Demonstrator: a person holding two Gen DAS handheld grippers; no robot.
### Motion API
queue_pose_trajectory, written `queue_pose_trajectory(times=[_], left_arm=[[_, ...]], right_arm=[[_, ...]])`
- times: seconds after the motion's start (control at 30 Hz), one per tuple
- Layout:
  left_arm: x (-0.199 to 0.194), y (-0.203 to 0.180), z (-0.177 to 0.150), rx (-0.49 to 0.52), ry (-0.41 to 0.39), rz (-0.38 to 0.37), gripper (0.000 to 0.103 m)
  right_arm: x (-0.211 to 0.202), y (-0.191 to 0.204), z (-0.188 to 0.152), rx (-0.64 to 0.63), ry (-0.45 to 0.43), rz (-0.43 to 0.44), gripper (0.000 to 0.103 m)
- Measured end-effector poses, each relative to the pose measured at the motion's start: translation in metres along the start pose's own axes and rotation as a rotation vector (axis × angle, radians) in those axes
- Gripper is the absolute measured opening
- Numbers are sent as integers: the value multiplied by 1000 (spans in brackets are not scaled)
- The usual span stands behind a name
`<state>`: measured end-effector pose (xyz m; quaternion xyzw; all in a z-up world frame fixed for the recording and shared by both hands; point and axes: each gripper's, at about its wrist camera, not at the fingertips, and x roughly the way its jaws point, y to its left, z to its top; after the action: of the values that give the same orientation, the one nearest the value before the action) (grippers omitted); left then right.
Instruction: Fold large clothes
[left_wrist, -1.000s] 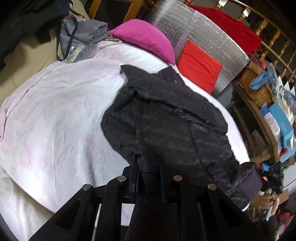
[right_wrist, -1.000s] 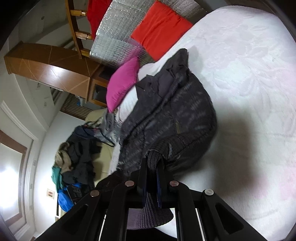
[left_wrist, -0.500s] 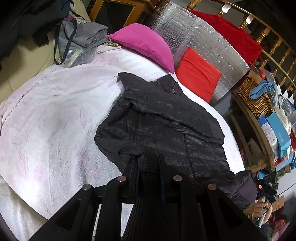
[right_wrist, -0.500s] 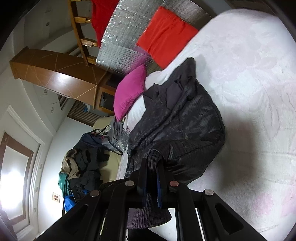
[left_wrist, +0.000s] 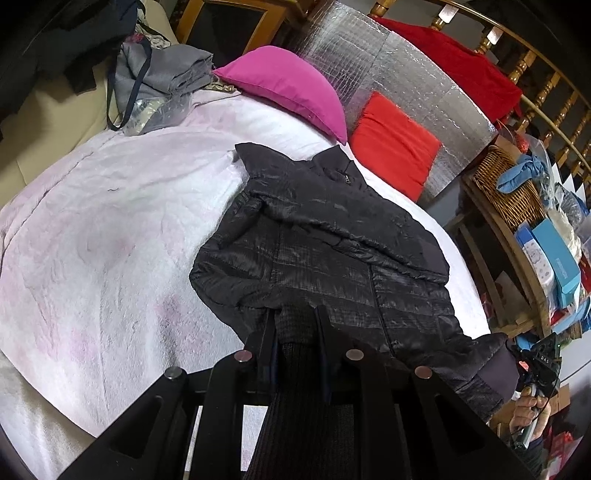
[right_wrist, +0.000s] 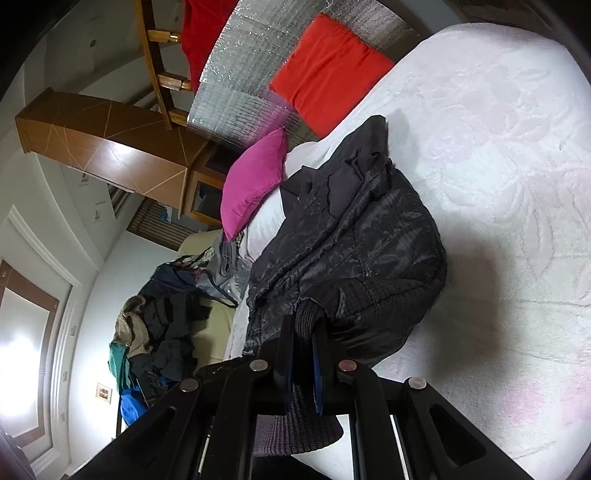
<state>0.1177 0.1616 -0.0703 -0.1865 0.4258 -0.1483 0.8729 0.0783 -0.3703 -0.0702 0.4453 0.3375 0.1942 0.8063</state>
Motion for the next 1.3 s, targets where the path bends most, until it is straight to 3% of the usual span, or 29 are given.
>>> queue_pose_trajectory(times=[0.43,0.63,1.13,1.3], left_arm=[[6,-9,21,44,0,-10,18],[12,-17,50,63,-16,-23,18],[42,-44,154,128,-104,-25,18],[75,-38,186,113,-91,11,18]], right_arm=[[4,3,12,-1,-23,5,8],[10,5,35,3,-49,33,8],[50,63,146,-56,-188,92,8],[85,81,188,-78,-188,64,8]])
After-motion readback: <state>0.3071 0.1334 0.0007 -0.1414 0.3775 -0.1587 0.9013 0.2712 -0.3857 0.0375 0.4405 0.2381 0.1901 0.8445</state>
